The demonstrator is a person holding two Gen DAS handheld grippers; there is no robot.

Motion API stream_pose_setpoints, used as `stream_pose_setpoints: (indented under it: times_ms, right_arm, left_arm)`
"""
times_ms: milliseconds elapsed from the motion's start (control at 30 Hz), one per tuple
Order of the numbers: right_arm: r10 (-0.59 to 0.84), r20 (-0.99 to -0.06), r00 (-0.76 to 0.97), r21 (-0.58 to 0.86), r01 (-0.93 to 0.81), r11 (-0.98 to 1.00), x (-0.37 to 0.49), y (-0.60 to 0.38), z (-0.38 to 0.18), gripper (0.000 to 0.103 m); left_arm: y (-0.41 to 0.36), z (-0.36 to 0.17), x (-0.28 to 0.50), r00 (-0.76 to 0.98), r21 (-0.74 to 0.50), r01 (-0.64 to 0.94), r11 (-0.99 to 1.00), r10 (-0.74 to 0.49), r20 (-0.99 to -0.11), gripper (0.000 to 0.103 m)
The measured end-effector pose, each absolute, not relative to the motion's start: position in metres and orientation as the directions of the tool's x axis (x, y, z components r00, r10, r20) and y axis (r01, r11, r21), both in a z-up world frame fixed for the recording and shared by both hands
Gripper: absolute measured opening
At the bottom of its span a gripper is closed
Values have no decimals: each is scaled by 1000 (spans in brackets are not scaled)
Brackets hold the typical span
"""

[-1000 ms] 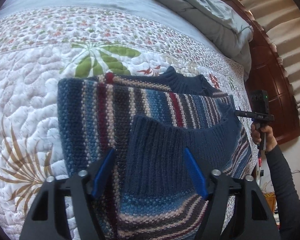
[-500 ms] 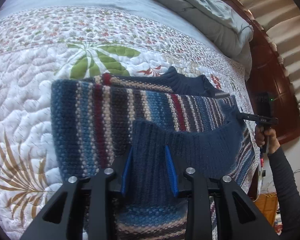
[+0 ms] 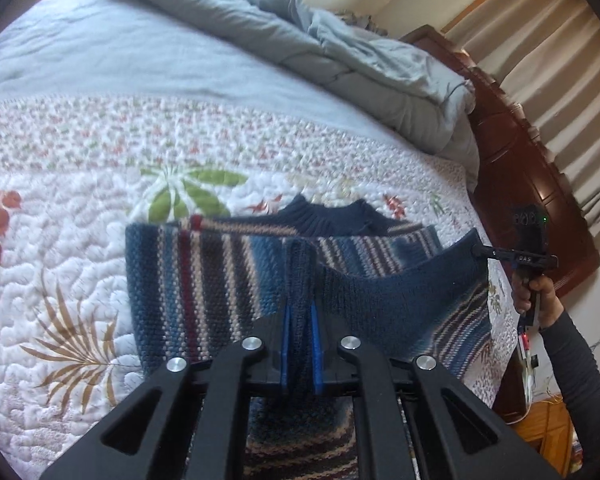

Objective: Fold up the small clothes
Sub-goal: 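Grasp the folded edge of the sweater with both tools, then fold the held edge over with both tools and open them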

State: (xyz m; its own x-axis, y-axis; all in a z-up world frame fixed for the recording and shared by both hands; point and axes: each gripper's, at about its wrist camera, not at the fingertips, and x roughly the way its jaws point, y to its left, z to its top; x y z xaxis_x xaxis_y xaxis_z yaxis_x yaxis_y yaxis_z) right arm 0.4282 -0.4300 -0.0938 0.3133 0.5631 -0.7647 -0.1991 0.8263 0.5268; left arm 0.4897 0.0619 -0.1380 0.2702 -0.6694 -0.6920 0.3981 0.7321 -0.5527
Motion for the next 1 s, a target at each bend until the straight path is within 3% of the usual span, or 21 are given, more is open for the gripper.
stream_pose_setpoints:
  times_ms: [200,367,800,1000]
  right_arm:
    - [535,-728,429,483,-233,844,440,-423,-31,8]
    - [483,-738,470,462,-169,871,482,-427,-31,8]
    - [381,-842,381,409,-7,912,550,-433,-138,8]
    - [362,-862,355,397,27,917,561,-430,-160,8]
  left_arm:
    - [80,-85,503,360,-558,412,721,-691,-627,8]
    - [82,-66,543,396,-549,390,739,-673,-625,8]
    - [48,-173,618,274,-459,252,852,-518,-810,8]
    - [46,-202,625,230,-447,220,867,-491,-840,8]
